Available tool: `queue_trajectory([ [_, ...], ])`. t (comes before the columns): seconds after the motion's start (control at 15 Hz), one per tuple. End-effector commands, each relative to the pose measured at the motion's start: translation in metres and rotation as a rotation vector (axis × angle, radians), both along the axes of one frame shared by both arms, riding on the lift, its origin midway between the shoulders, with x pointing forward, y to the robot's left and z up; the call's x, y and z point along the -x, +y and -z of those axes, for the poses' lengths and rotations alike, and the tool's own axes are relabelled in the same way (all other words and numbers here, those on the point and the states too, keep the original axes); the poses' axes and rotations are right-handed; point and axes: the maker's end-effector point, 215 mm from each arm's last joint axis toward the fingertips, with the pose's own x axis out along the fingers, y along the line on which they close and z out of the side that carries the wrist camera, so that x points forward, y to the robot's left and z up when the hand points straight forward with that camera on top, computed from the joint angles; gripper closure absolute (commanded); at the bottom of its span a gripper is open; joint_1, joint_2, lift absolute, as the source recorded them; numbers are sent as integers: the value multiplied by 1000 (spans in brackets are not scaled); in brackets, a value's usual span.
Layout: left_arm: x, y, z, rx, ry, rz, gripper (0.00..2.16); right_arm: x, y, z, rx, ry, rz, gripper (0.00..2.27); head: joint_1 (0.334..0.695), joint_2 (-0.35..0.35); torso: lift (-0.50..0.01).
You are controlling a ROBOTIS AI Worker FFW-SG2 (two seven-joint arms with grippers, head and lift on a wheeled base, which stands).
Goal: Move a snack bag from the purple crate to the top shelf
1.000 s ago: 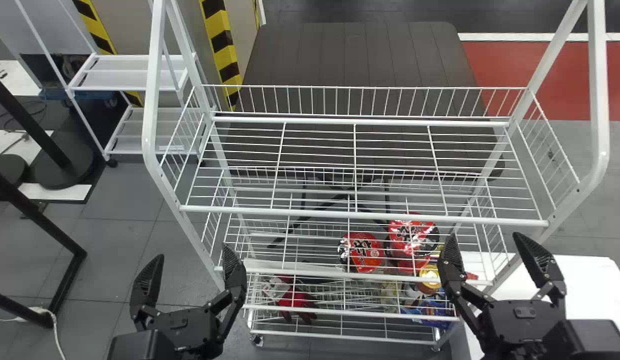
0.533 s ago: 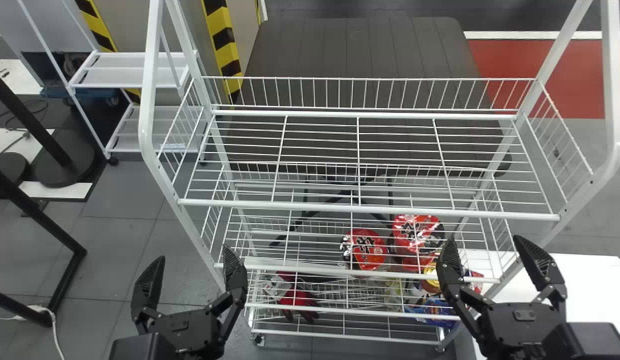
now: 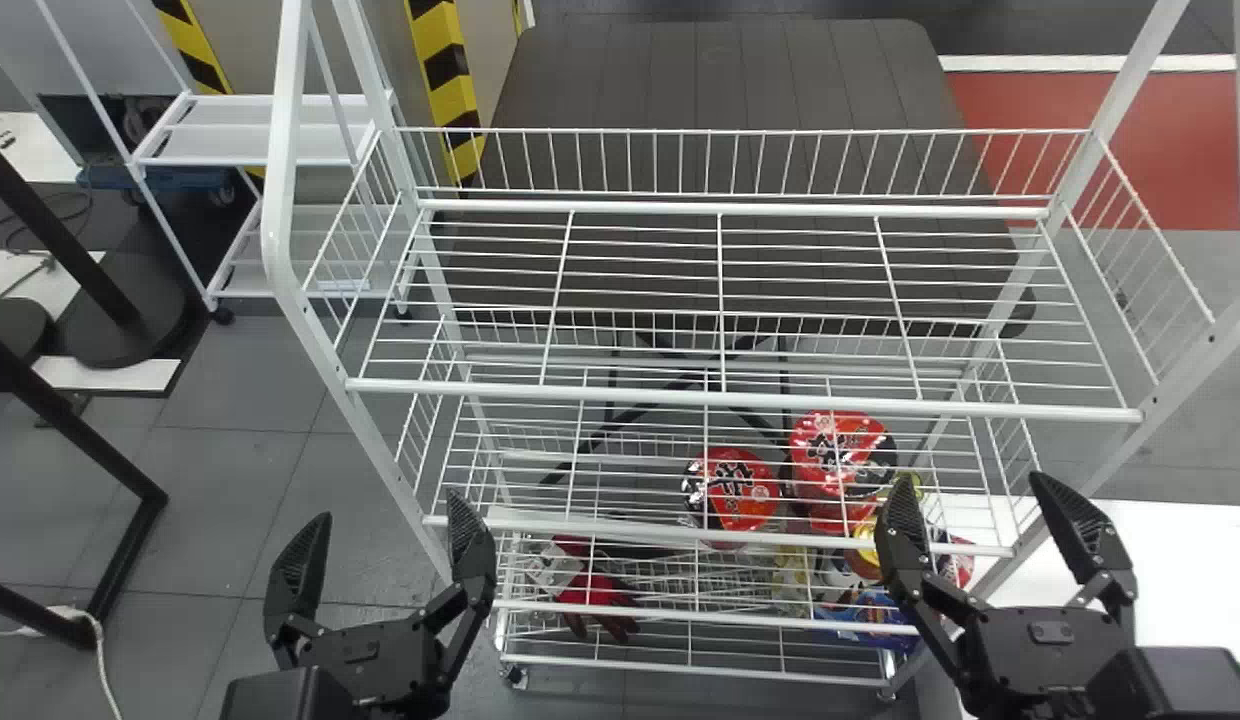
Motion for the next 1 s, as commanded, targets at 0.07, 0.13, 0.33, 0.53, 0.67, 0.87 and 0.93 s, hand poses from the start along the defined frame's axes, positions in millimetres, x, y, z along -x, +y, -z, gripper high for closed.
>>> queue_trajectory([
  [0.07, -1, 1, -2, 4, -6, -3, 46, 0, 0, 1, 1, 2, -1, 137, 695, 65, -76],
  [0.13, -1, 1, -1, 5, -6, -4, 46, 0, 0, 1, 2, 2, 0, 137, 695, 65, -80],
  [0.33, -1, 1, -1, 5, -6, -3, 46, 0, 1, 1, 2, 2, -2, 137, 695, 66, -92],
  [0.53, -1, 1, -1, 5, -6, -3, 46, 0, 1, 1, 2, 2, -2, 137, 695, 67, -104],
  [0.67, -1, 1, -1, 5, -6, -3, 46, -1, 0, 2, 5, 5, -1, 137, 695, 67, -112],
  [0.87, -1, 1, -1, 5, -7, -4, 46, -1, 0, 3, 7, 6, -1, 137, 695, 67, -124],
  [0.93, -1, 0, -1, 6, -7, -3, 46, -1, 0, 3, 7, 6, -4, 137, 695, 66, -128],
])
